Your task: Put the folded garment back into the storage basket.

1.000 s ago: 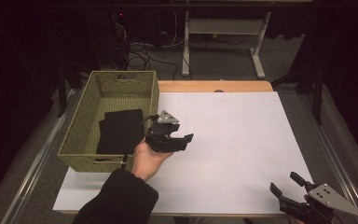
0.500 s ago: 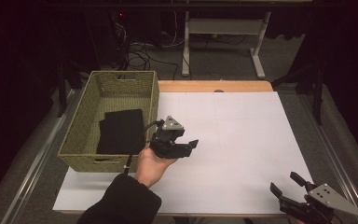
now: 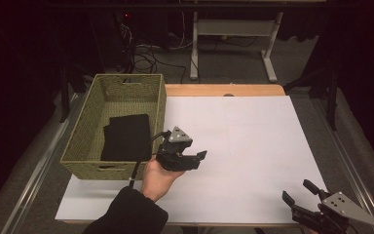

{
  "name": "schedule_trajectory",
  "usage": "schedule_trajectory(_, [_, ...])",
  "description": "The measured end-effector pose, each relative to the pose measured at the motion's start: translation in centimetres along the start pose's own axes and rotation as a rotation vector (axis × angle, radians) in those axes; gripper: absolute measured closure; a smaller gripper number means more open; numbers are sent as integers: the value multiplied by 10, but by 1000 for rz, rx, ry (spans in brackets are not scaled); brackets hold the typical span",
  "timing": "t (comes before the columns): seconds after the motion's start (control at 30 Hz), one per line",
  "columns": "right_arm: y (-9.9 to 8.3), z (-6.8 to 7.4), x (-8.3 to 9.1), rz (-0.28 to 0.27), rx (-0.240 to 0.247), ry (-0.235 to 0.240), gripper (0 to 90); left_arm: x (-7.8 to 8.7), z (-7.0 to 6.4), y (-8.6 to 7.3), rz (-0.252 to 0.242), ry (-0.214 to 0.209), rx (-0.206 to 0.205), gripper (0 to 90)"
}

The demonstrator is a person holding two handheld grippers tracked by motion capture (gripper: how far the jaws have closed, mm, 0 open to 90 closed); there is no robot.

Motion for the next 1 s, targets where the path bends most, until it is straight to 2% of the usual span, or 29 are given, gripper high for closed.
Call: schedule_trajectory(1.0, [0,0,0,-1,0,0,215,-1,-11,-27,14,-12,6,366])
Point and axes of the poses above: each handheld gripper's, and its own axes: x roughly backward along the jaws, y roughly out of its top, z roughly to its left, the point moved 3 cm from there along -x, roughly forward along the jaws, and after that the axes turned 7 degrees about -x, right-handed, at the moved point
